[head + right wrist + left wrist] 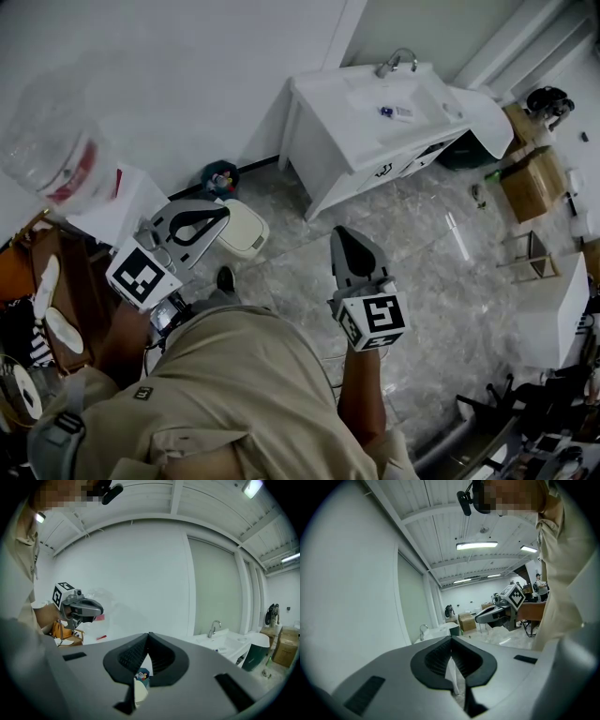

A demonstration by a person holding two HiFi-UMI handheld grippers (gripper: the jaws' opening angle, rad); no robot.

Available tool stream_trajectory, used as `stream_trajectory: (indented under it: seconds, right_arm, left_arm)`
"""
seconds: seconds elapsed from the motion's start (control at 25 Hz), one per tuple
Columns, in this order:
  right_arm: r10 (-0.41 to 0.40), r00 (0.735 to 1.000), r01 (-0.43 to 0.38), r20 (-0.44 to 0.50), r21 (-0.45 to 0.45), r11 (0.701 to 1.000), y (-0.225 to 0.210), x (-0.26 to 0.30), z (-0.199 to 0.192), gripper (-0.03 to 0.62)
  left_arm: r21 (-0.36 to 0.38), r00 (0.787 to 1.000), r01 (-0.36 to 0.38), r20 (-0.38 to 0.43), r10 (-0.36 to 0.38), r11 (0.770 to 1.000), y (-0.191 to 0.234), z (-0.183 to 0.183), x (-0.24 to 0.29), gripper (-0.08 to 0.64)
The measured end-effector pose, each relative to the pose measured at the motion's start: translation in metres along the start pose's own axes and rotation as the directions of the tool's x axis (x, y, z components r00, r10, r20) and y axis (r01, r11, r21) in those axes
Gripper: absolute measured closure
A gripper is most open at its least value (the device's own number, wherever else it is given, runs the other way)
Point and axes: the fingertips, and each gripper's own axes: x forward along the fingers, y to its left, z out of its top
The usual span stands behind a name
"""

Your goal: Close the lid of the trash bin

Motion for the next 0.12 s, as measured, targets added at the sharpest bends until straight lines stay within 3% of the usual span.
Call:
stream_trajectory:
  seconds: [0.12]
  right_arm:
    - [-0.001, 1.000, 0.001, -0.003, 0.003, 1.000, -0.0025, -0.0005, -0.0014, 0.571]
  left_arm:
    - [-0.002, 1.000, 0.001, -0.003, -0.001, 1.000, -0.0017, 0.0001, 0.0019, 0.545]
